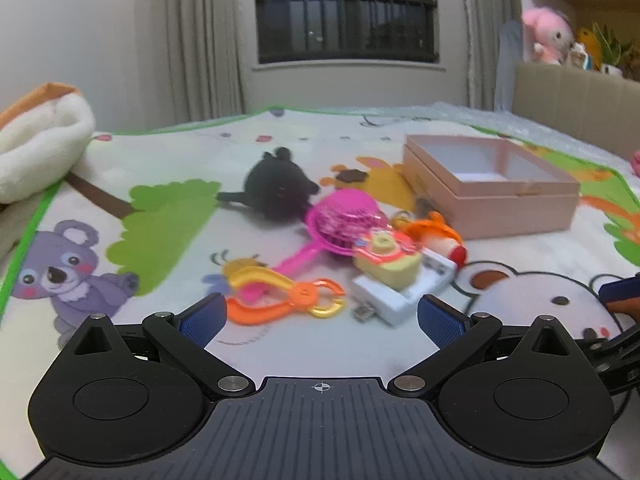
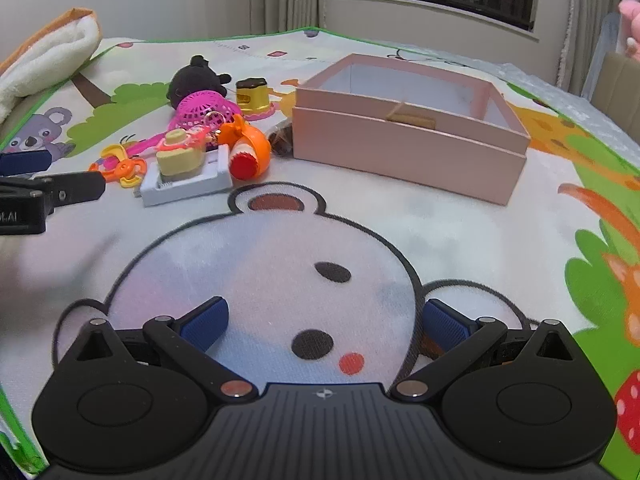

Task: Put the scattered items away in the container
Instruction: 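Grasp the orange cap with the right tool and lift it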

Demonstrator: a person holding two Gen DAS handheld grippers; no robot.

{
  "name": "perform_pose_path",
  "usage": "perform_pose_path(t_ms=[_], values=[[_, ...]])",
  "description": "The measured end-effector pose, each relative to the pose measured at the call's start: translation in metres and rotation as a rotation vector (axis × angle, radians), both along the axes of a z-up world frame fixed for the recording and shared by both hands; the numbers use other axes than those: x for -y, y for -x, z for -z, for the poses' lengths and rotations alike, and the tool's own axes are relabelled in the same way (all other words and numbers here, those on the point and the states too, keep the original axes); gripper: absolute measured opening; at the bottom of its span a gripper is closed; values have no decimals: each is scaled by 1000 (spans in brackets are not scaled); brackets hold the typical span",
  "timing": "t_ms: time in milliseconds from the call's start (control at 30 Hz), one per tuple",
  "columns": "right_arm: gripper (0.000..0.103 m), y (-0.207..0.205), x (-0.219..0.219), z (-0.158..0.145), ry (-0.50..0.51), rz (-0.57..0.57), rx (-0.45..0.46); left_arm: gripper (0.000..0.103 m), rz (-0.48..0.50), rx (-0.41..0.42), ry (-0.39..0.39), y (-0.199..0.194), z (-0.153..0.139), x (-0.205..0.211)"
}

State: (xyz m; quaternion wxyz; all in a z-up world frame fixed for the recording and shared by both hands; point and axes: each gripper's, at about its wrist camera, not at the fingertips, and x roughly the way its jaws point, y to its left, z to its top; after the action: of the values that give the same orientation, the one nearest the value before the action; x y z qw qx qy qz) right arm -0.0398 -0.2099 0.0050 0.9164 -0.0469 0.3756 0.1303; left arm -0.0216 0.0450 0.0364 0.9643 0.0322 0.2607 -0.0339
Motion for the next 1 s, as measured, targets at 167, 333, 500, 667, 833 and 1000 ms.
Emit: perform_pose_path(t_ms=[167, 333, 500, 667, 833, 1000], values=[[101, -20, -18, -28, -67, -12, 129, 103, -8, 10, 74, 7, -2, -22], [74, -64, -56, -33, -66, -36, 165, 103, 1, 5, 135, 15, -4, -33], [60, -101, -80, -16, -71, -36, 135, 103, 36, -10, 145, 23, 0, -31], [29, -95, -62, -16, -184, -55, 34, 103, 54, -23, 153, 28, 2, -26], [28, -34, -30, -40, -178, -101, 101, 103, 109, -37, 169, 35, 1, -11], [32, 16, -19, -43, 103, -53, 280, 103, 161, -48, 144, 43, 3, 14]])
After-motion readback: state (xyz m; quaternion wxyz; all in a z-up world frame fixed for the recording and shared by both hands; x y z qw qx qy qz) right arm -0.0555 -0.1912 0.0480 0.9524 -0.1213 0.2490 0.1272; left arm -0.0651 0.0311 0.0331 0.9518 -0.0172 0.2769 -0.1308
